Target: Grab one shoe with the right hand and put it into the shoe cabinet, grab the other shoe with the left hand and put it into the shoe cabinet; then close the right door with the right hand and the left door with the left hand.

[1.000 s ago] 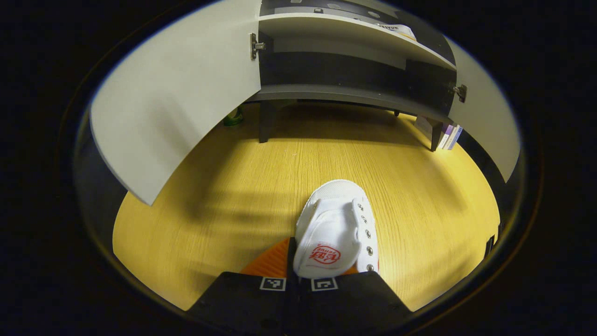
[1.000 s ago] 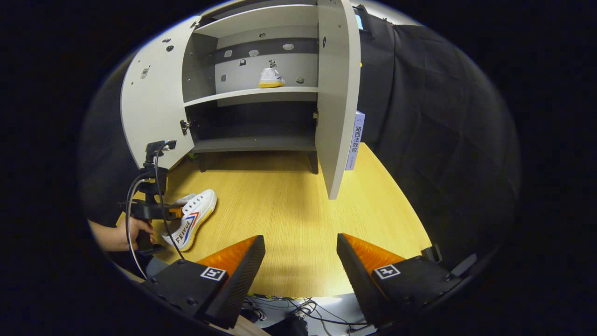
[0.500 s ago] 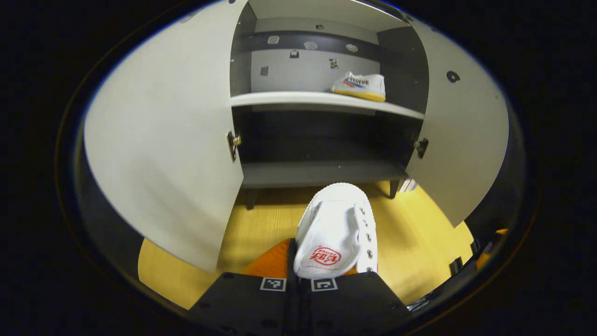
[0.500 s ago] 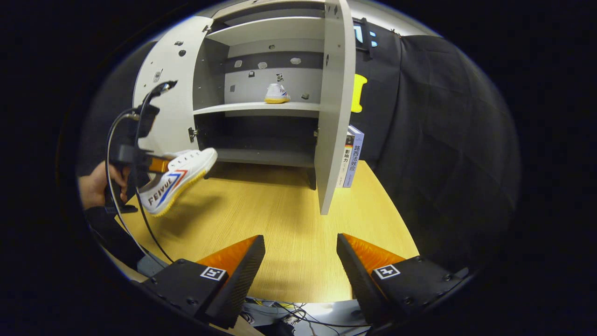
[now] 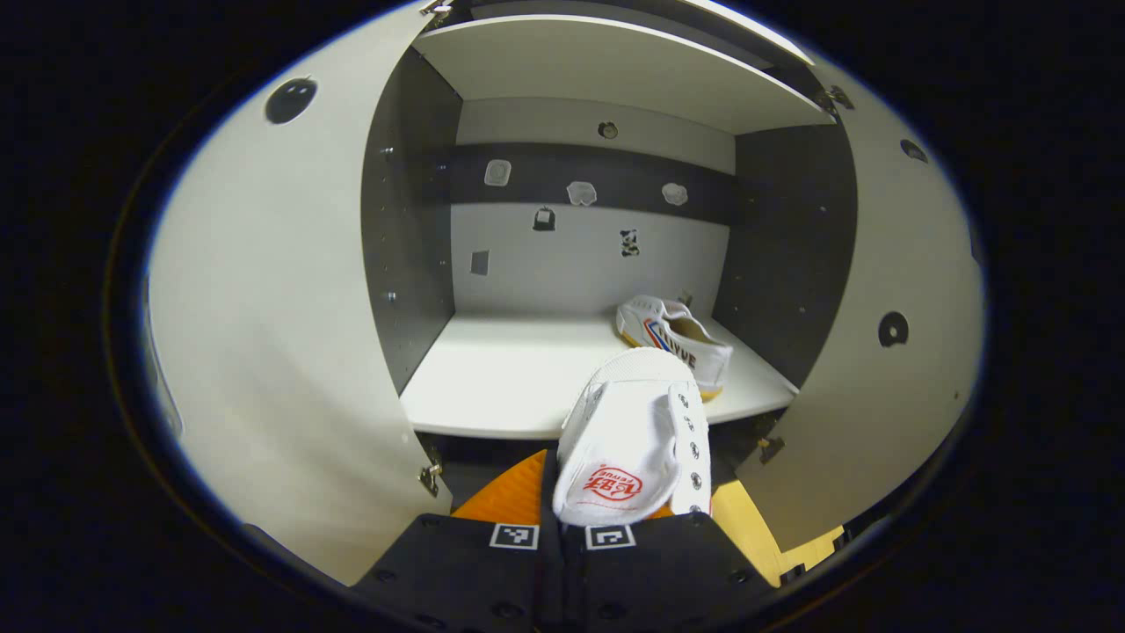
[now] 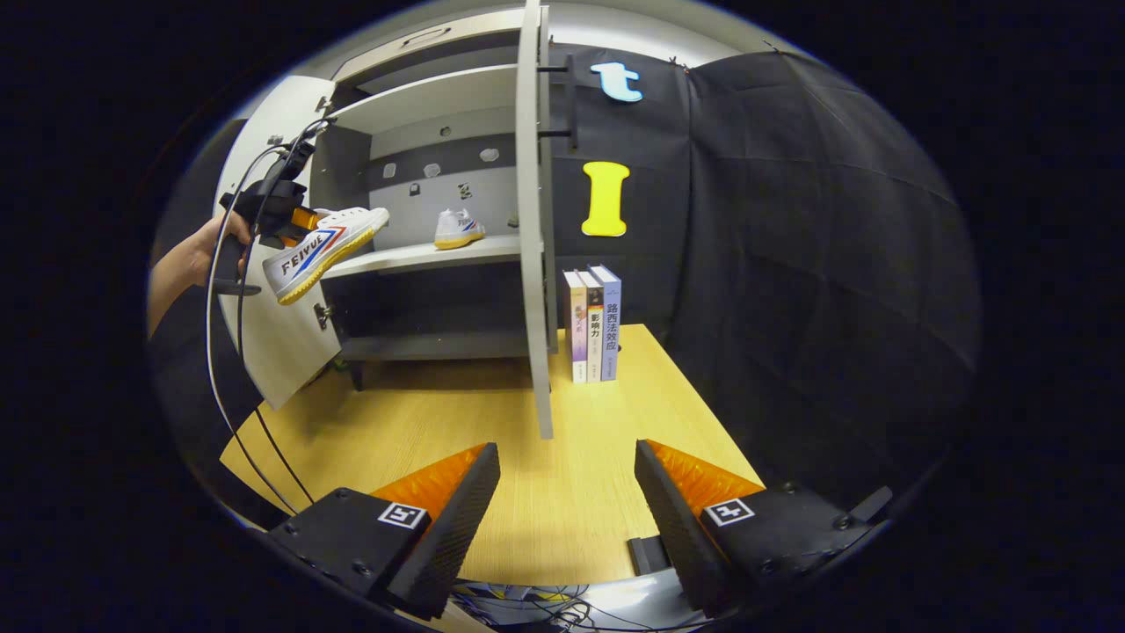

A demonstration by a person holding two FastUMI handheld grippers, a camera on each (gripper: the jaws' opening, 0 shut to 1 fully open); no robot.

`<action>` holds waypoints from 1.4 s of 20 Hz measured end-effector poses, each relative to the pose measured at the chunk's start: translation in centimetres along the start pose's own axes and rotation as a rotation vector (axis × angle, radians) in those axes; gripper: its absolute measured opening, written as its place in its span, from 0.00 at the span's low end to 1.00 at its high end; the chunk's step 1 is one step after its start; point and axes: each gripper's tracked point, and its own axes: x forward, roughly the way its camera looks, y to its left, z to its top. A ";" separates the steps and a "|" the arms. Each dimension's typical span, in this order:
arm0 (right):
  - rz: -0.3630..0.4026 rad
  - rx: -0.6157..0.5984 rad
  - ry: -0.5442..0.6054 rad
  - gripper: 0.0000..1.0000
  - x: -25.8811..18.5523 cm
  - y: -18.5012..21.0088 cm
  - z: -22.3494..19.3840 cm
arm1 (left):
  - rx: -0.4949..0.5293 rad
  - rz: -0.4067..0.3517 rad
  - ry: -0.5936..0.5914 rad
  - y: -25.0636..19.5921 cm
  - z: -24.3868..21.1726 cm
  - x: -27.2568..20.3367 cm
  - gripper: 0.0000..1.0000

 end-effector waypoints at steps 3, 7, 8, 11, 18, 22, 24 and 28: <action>-0.051 0.027 -0.039 0.98 -0.3 -2.7 1.8 | -0.020 0.024 0.001 0.6 4.2 4.4 0.05; -0.115 0.035 -0.066 0.98 -0.4 -5.5 2.9 | -0.020 0.078 0.067 1.3 7.0 11.3 0.05; -0.133 0.035 -0.071 0.98 -0.6 -6.2 3.1 | -0.010 0.099 0.076 1.6 7.5 12.8 0.05; -0.194 0.052 -0.061 0.98 -0.2 -8.0 3.0 | 0.073 0.122 0.101 1.0 8.6 16.5 0.05; -0.264 0.091 -0.046 0.99 -0.6 -9.8 1.6 | 0.176 0.165 0.236 0.2 6.9 22.4 0.05; -0.264 0.117 -0.048 0.99 -0.4 -10.0 1.6 | 0.152 0.174 0.296 -0.1 5.1 22.8 0.08; -0.257 0.118 -0.055 0.99 -0.4 -9.9 1.9 | 0.127 0.154 0.269 -0.4 5.6 22.4 0.18; -0.228 0.115 -0.087 1.00 0.2 -9.5 3.1 | 0.127 0.151 0.204 0.4 7.4 18.5 0.66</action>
